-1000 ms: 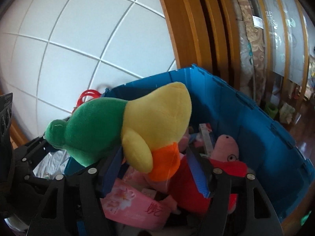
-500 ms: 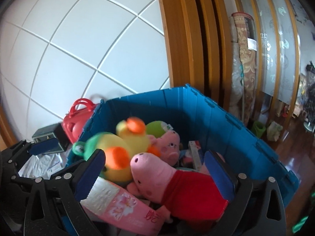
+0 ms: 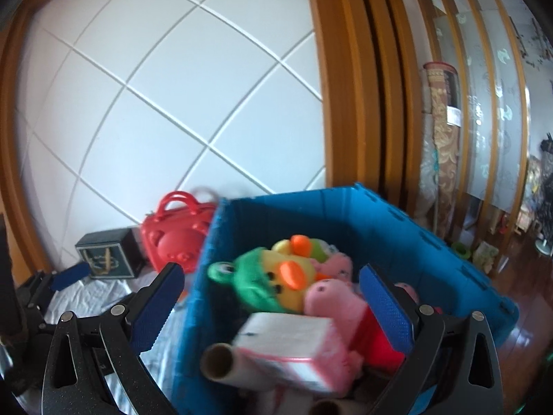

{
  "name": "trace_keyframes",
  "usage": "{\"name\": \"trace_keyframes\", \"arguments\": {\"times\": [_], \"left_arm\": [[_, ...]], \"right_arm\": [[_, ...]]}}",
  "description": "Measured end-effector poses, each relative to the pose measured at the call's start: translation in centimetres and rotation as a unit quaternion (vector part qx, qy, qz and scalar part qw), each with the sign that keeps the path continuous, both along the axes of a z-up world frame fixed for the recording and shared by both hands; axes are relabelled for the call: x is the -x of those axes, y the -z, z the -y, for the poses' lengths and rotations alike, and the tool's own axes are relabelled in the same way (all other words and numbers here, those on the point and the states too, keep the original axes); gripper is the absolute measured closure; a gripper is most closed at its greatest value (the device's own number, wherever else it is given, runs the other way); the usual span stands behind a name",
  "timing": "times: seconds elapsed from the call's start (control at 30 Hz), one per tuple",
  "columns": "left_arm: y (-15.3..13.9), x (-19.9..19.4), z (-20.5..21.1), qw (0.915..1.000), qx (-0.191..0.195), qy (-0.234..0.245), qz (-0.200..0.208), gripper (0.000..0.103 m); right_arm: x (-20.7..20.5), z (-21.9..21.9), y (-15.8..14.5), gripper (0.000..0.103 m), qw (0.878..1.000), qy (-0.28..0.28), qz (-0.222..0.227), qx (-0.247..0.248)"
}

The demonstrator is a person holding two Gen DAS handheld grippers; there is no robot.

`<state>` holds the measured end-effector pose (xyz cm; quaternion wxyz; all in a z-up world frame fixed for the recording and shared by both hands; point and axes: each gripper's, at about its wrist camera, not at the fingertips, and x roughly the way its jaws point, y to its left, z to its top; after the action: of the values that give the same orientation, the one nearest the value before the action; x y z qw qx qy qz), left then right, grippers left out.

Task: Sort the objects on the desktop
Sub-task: 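Move both tools back over the bed toward the glass jar, then grasp the glass jar rim with the left tool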

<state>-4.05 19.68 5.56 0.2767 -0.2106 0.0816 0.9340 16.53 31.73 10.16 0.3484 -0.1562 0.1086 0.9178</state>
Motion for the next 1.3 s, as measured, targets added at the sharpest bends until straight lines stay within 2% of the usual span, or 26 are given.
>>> {"name": "trace_keyframes", "arguments": {"times": [0.17, 0.3, 0.53, 0.73, 0.9, 1.17, 1.23, 1.3], "left_arm": [[2.9, 3.1, 8.9, 0.9979, -0.001, -0.058, 0.03, 0.009], [5.9, 6.4, 16.6, 0.99, 0.003, -0.129, 0.058, 0.009], [11.8, 11.9, 28.0, 0.966, 0.024, -0.231, 0.114, 0.009], [17.4, 16.2, 34.7, 0.9384, 0.037, -0.293, 0.179, 0.009], [21.5, 19.8, 37.5, 0.9162, 0.046, -0.324, 0.232, 0.009], [26.8, 26.8, 37.9, 0.8967, 0.04, -0.329, 0.294, 0.009], [28.1, 28.2, 37.4, 0.8941, 0.054, -0.326, 0.303, 0.009], [29.6, 29.5, 37.1, 0.8877, 0.076, -0.33, 0.312, 0.009]], "right_arm": [[5.5, 4.4, 0.1, 0.0, 0.999, -0.042, -0.001, 0.002], [10.5, 7.2, 1.1, 0.0, 0.997, -0.075, 0.012, 0.015], [18.9, 10.0, 4.7, 0.0, 0.991, -0.11, 0.055, 0.05], [24.5, 8.6, 8.9, 0.0, 0.984, -0.114, 0.105, 0.087], [28.4, 5.9, 13.1, 0.0, 0.976, -0.112, 0.144, 0.117], [35.1, 3.4, 21.3, 0.0, 0.953, -0.136, 0.215, 0.165], [36.5, 3.5, 23.1, 0.0, 0.946, -0.146, 0.23, 0.174], [37.8, 3.6, 24.5, 0.0, 0.941, -0.153, 0.243, 0.18]]}}
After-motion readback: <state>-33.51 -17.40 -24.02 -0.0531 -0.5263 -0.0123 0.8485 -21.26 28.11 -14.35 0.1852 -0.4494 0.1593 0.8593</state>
